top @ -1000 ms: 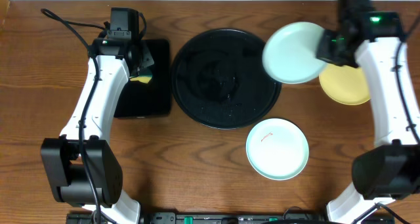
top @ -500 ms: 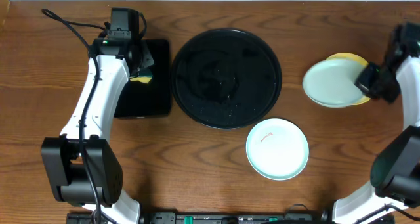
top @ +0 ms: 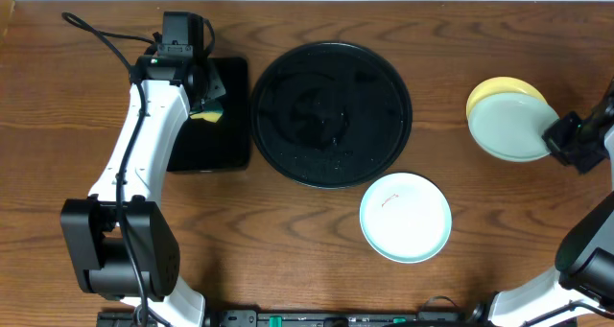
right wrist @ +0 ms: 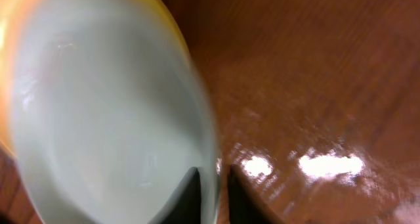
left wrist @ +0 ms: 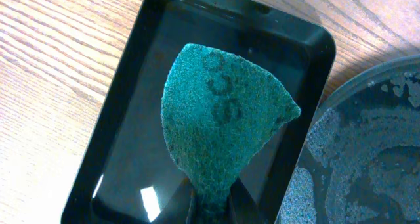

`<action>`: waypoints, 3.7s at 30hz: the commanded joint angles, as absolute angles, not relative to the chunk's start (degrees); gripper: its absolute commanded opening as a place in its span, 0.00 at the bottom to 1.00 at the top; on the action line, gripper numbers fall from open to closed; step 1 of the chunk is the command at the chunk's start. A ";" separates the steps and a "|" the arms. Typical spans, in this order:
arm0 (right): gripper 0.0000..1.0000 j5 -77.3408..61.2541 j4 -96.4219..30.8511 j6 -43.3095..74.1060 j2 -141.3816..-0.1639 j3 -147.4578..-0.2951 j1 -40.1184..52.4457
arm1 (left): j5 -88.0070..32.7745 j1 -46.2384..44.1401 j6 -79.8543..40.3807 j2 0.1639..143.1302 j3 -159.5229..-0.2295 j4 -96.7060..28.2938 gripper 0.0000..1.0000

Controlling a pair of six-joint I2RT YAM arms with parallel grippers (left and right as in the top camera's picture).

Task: Clean dirty plates on tray and stack at the side
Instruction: 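Lower the pale green plate onto the yellow plate and release it, then move the right gripper back toward the round black tray, then reach the right gripper down and grip the rim of the red-marked plate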

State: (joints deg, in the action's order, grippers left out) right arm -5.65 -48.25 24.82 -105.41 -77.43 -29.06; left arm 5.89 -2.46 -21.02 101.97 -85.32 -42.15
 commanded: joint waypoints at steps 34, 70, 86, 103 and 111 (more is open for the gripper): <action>0.51 -1.83 -45.32 30.22 -118.45 -86.54 11.35 | 5.48 -2.31 -21.32 102.76 -85.34 -42.41 0.08; 0.45 9.69 -65.23 29.69 -119.92 -86.59 10.37 | 5.48 -2.31 -21.32 102.76 -85.34 -42.41 0.08; 0.54 2.00 -75.90 17.93 -110.39 -85.65 10.37 | 5.48 -2.31 -21.32 102.76 -85.34 -42.41 0.08; 0.61 -5.34 -65.52 32.84 -72.77 -55.18 8.62 | 4.89 -2.31 -21.32 102.76 -85.34 -41.76 0.08; 0.57 -4.49 -60.73 47.46 -69.69 -41.63 12.21 | 4.89 -2.31 -21.32 102.76 -85.34 -42.02 0.08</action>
State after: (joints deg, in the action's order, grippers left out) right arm -4.51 -61.43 39.44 -69.10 -43.90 10.55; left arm 4.82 -2.46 -21.02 101.97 -85.30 -41.89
